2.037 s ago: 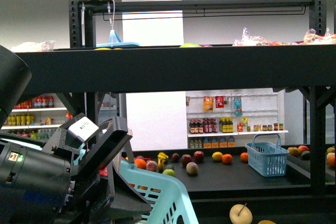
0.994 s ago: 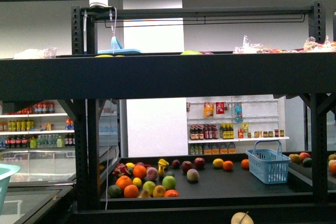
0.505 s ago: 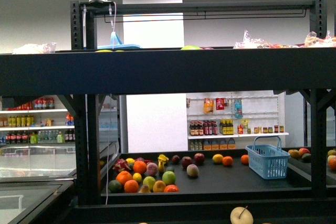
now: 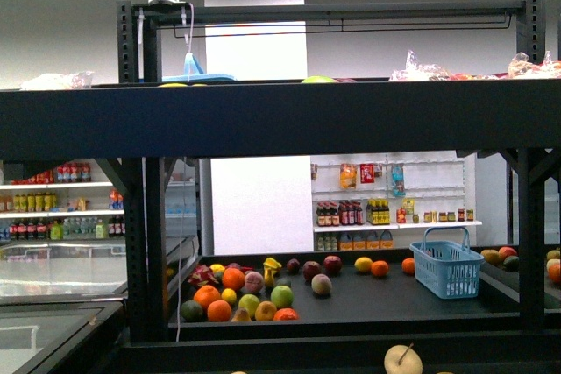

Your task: Pick lemon from shelf

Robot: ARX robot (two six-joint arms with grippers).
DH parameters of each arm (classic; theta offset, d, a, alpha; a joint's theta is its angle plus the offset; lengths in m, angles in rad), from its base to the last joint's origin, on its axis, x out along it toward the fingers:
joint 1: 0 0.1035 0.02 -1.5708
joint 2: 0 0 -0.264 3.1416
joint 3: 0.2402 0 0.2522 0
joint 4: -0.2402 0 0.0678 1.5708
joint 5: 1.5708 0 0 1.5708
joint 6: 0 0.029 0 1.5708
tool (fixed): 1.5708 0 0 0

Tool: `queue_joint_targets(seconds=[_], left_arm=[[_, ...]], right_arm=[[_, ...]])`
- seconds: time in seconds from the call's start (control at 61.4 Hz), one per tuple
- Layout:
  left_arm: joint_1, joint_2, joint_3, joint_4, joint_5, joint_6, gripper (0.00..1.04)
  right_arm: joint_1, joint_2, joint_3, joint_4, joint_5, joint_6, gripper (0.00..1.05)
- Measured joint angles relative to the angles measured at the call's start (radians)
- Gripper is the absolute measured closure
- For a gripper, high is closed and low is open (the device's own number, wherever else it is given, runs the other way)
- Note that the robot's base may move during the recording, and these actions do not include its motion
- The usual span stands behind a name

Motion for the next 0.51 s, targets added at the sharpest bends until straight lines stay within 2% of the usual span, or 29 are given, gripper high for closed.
queue_joint_targets(seconds=[0.261,0.293,0.505], left_arm=[[0.037,-0.060,0.000,-0.072,0.001,0.043,0.09],[0.042,-0.068,0.000,-0.084,0.000,0.048,0.06],[0.069,-0.129,-0.005,-0.190,0.001,0.100,0.08]], right_arm=[[0.000,0.000,0.000,0.000,0.000,0.000,0.07],[0.000,0.000,0.000,0.000,0.000,0.000,0.07],[0.000,0.000,0.000,0.000,0.000,0.000,0.07]])
